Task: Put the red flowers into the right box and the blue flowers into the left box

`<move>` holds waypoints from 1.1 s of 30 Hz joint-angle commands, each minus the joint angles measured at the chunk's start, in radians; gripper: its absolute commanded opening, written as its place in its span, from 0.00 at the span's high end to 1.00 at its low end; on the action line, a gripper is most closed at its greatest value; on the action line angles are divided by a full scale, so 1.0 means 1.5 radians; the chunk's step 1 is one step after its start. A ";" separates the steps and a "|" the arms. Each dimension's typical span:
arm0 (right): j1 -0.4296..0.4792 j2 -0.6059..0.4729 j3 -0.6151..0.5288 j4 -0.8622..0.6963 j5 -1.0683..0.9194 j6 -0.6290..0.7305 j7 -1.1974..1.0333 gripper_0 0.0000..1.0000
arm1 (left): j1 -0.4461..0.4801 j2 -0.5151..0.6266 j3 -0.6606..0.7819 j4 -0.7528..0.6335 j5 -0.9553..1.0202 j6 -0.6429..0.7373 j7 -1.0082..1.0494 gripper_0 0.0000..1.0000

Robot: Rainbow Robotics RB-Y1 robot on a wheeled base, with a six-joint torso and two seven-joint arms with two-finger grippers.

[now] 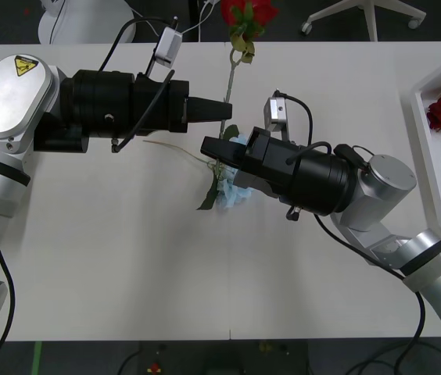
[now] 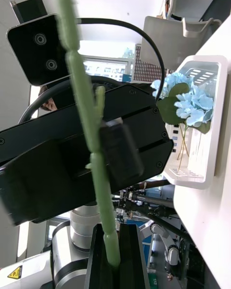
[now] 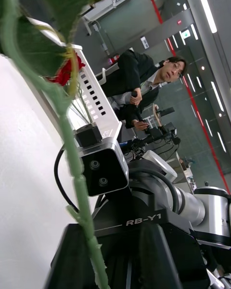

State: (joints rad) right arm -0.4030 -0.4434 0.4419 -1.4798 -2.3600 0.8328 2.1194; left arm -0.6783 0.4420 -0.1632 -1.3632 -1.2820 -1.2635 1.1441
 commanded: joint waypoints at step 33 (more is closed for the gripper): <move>-0.036 -0.214 -0.152 -0.011 0.407 0.065 -0.289 1.00 | 0.025 0.022 0.045 -0.065 -0.010 0.043 -0.016 0.00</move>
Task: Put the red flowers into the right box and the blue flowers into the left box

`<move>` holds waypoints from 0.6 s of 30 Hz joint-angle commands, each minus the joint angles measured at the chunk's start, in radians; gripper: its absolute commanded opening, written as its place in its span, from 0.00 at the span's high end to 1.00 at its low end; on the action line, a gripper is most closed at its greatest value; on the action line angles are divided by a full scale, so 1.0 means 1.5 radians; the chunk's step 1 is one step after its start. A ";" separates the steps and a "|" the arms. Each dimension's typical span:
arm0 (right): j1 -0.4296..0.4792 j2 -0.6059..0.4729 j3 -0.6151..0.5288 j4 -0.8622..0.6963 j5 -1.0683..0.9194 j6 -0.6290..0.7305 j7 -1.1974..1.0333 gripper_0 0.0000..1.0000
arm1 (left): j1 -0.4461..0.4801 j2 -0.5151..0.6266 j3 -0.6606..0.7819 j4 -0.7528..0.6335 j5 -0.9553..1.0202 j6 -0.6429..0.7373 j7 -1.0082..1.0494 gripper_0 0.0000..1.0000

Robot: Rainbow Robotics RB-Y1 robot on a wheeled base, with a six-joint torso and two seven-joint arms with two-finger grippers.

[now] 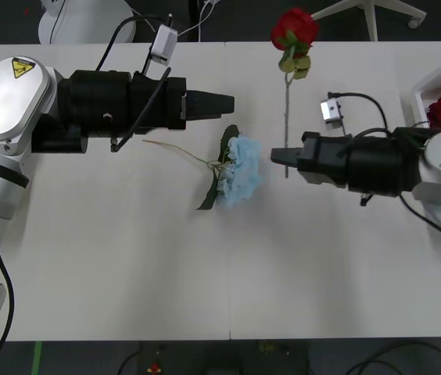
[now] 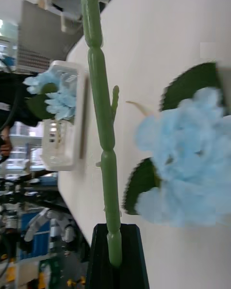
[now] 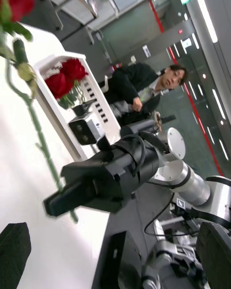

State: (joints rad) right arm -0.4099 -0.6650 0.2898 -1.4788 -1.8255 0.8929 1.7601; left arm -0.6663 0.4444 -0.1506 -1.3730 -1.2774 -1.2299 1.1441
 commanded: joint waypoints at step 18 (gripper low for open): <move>-0.035 -0.320 -0.248 0.075 0.488 0.247 0.014 1.00 | 0.015 0.292 0.045 0.020 -0.109 -0.088 -0.546 0.00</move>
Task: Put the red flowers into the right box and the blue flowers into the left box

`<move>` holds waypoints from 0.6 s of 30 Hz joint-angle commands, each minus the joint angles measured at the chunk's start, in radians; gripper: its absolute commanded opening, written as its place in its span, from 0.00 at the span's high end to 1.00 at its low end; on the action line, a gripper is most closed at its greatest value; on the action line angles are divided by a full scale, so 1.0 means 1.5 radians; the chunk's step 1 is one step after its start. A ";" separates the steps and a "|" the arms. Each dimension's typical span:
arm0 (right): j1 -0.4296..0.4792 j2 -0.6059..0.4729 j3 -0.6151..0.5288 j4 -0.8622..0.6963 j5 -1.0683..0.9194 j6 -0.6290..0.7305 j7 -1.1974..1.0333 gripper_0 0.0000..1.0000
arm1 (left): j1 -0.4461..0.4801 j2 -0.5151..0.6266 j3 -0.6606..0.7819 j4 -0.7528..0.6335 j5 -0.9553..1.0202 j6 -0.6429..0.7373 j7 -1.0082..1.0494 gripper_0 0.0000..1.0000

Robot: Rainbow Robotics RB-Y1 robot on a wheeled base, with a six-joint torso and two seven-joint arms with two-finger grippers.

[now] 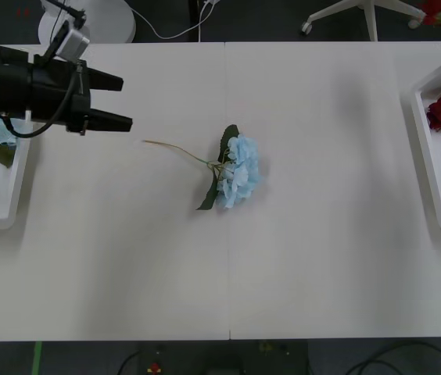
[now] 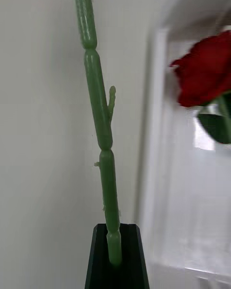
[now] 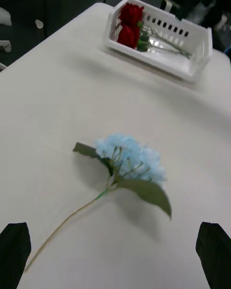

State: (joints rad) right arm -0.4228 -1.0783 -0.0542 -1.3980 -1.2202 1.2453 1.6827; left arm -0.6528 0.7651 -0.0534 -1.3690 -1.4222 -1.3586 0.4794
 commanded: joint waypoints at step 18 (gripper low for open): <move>-0.026 -0.003 -0.009 0.115 0.474 -0.034 0.075 1.00 | -0.184 0.041 -0.291 0.001 -0.363 0.049 -0.188 0.00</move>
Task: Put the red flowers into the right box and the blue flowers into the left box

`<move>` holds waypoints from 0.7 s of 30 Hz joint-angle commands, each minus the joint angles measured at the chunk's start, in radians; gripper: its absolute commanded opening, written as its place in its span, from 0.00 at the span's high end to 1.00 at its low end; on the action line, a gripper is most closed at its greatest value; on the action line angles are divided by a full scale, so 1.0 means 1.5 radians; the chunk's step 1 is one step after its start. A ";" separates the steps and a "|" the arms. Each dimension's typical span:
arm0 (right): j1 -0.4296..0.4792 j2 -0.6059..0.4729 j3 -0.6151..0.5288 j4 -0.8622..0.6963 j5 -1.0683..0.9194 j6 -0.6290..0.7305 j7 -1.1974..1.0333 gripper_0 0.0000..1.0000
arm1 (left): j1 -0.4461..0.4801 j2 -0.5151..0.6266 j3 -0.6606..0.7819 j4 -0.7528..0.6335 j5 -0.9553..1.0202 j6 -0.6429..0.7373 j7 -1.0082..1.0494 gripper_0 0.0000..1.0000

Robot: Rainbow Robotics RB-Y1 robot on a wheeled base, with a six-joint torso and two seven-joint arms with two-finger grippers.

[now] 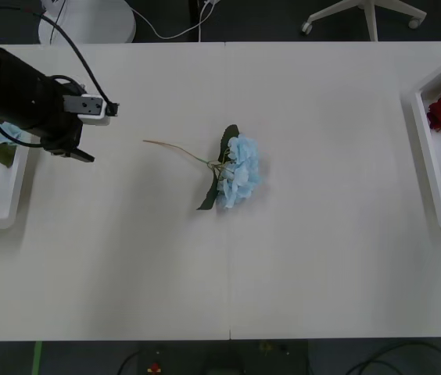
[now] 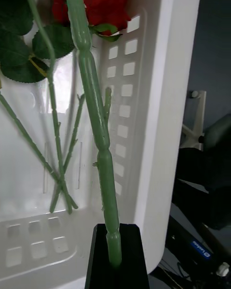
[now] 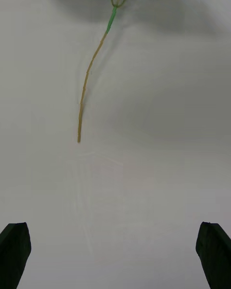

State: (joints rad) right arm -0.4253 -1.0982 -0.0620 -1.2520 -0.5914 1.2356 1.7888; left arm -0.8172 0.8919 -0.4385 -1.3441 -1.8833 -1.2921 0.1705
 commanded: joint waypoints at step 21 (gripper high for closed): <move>-0.025 0.037 0.118 0.091 0.150 -0.128 -0.012 0.53 | -0.182 -0.315 -0.153 0.203 -0.291 0.026 0.031 0.00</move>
State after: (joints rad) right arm -0.4272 -1.0502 0.0939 -1.1328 -0.3851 1.0730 1.7872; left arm -1.0190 0.4496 -0.5982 -1.0604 -2.3052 -1.2843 0.1753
